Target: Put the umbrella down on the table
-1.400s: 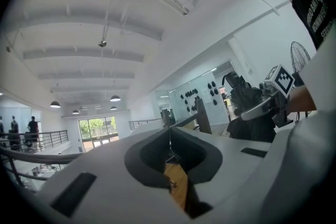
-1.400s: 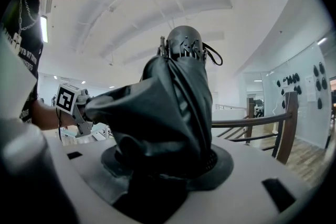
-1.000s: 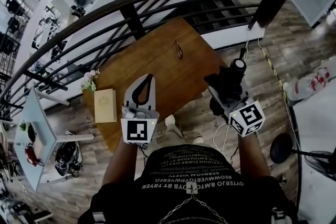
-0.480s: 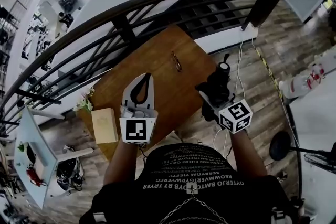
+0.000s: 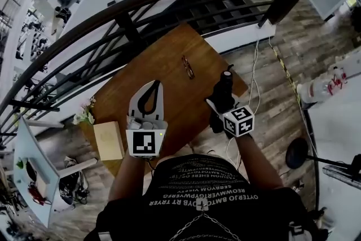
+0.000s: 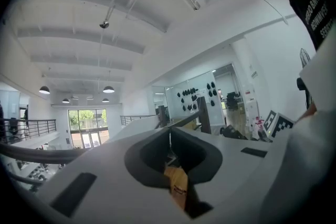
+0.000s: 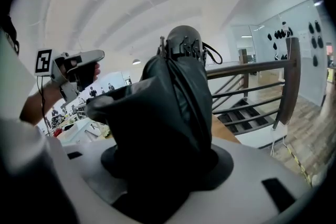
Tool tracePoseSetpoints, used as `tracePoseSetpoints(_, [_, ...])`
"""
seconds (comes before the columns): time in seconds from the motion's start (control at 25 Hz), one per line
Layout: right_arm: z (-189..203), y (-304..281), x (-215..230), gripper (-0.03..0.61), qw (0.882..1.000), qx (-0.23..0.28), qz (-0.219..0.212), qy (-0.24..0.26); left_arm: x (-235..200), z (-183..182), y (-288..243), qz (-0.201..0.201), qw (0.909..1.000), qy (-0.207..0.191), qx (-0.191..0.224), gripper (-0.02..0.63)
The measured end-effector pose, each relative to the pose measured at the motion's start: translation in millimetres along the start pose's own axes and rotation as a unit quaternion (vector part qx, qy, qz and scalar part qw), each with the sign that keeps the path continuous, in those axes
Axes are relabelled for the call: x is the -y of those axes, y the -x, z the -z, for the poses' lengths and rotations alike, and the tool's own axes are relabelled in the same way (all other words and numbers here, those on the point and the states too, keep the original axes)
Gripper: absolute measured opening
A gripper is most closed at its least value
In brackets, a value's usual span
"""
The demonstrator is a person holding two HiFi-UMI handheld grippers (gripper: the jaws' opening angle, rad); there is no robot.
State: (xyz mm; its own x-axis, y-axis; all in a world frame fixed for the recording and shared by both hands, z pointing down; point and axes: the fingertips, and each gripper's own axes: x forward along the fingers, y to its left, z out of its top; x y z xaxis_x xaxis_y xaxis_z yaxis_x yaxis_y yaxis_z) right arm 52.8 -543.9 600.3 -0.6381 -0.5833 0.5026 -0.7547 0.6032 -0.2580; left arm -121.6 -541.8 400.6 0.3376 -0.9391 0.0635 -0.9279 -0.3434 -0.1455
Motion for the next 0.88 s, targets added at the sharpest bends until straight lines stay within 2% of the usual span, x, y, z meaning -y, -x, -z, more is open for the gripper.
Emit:
tracePoseSetpoints(0.28, [48, -46, 26, 0.249, 0.998, -0.033, 0.008, -0.058, -13, 27, -7, -0.003, 0.9996, 0.003, -0.027, 0.031])
tracePoseSetpoints(0.56, [91, -87, 47, 0.249, 0.993, -0.071, 0.031, -0.092, -25, 45, -12, 0.001, 0.999, -0.004, -0.045, 0.031])
tracePoseSetpoints(0.88, [121, -121, 63, 0.249, 0.989, -0.099, 0.05, -0.101, -35, 58, -15, -0.005, 0.9983, -0.008, -0.058, 0.031])
